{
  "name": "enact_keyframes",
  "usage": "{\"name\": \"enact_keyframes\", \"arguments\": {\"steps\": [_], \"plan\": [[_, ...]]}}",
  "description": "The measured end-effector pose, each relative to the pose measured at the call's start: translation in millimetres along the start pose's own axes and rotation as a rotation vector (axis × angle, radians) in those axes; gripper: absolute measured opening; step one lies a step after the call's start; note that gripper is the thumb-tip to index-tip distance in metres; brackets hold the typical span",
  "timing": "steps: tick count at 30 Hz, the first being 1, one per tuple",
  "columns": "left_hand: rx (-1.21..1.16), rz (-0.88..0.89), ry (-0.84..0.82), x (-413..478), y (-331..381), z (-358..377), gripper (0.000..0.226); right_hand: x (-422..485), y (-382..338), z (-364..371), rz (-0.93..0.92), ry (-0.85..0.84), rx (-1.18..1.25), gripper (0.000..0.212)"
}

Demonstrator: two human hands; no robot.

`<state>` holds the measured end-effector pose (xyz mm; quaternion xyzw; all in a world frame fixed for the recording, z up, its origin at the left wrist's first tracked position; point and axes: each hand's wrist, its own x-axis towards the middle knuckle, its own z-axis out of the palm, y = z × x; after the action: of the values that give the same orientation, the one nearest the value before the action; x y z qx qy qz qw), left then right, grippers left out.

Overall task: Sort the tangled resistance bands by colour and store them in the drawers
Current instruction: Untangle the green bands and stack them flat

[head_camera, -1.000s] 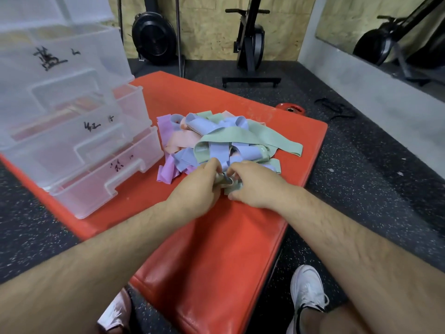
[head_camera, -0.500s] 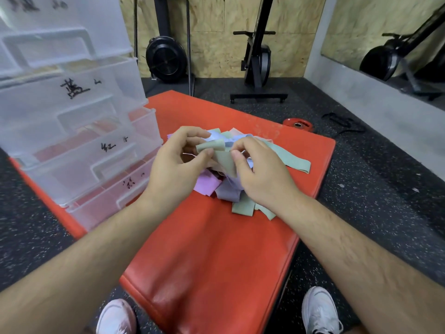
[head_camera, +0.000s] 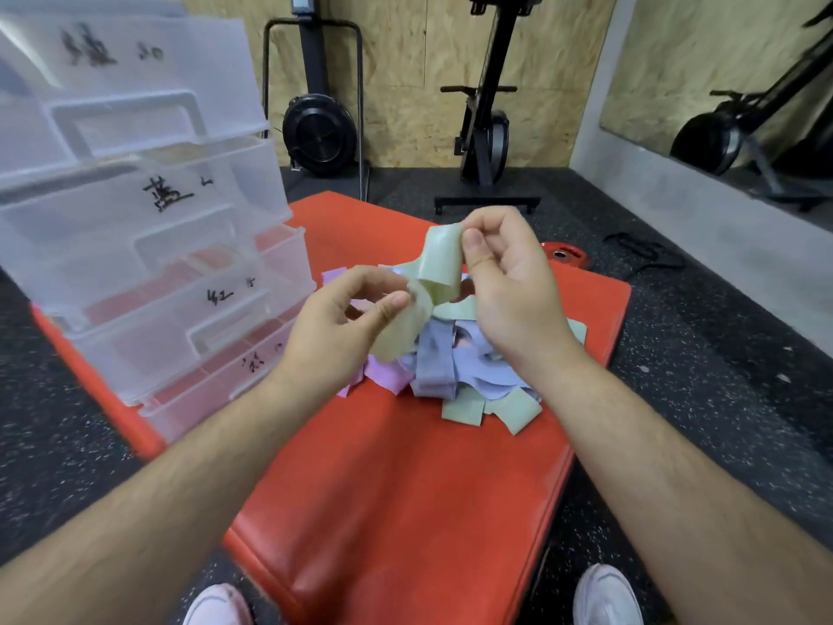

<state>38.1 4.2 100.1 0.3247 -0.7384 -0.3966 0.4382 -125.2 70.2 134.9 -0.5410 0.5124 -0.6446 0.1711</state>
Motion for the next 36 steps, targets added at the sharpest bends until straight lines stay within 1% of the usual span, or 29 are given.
{"name": "enact_keyframes", "arguments": {"steps": [1, 4, 6, 8, 10, 12, 14, 16, 17, 18, 21, 23, 25, 27, 30, 33, 36], "plan": [[-0.026, 0.000, -0.007, -1, 4, 1, 0.010, 2, -6, -1, -0.010, 0.012, 0.028, 0.019], [-0.094, 0.044, 0.004, -6, 16, 3, 0.033, 4, -16, -6, 0.003, 0.026, 0.079, 0.015], [-0.145, 0.076, -0.034, -10, 23, 6, 0.033, 1, -16, -6, 0.049, -0.003, 0.082, 0.014], [-0.158, 0.081, -0.077, -12, 24, 8, 0.030, -3, -11, -3, 0.105, -0.053, 0.034, 0.014], [-0.149, 0.066, -0.105, -13, 19, 9, 0.037, -8, -4, -1, 0.190, -0.092, -0.005, 0.015], [-0.140, 0.054, -0.121, -13, 13, 7, 0.042, -12, 3, 0, 0.296, -0.132, 0.021, 0.015], [-0.103, 0.057, -0.089, -14, 9, 5, 0.032, -16, 11, 1, 0.357, -0.182, -0.001, 0.015], [-0.052, 0.061, -0.016, -14, 8, 2, 0.019, -20, 16, 2, 0.409, -0.224, -0.016, 0.016], [-0.021, 0.064, 0.015, -13, 7, 1, 0.019, -21, 15, 2, 0.430, -0.252, 0.005, 0.017], [-0.001, 0.059, 0.032, -13, 7, 0, 0.024, -22, 17, 1, 0.441, -0.287, 0.035, 0.017], [-0.019, -0.021, 0.020, -14, 11, -2, 0.040, -28, 17, 1, 0.449, -0.411, 0.083, 0.019], [-0.026, -0.066, 0.008, -15, 11, -3, 0.041, -35, 20, 6, 0.421, -0.465, 0.027, 0.022], [-0.031, -0.105, -0.017, -15, 8, -4, 0.042, -40, 25, 12, 0.364, -0.477, -0.077, 0.015], [-0.029, -0.138, -0.067, -14, 5, -7, 0.040, -41, 29, 14, 0.345, -0.469, -0.123, 0.010], [-0.039, -0.170, -0.138, -14, 0, -12, 0.027, -39, 31, 13, 0.374, -0.498, -0.111, 0.020], [-0.056, -0.206, -0.076, -19, -3, -14, 0.019, -39, 32, 10, 0.439, -0.579, -0.096, 0.028], [-0.106, -0.269, 0.002, -26, -11, -22, 0.020, -36, 37, -4, 0.549, -0.714, -0.118, 0.036]]}}
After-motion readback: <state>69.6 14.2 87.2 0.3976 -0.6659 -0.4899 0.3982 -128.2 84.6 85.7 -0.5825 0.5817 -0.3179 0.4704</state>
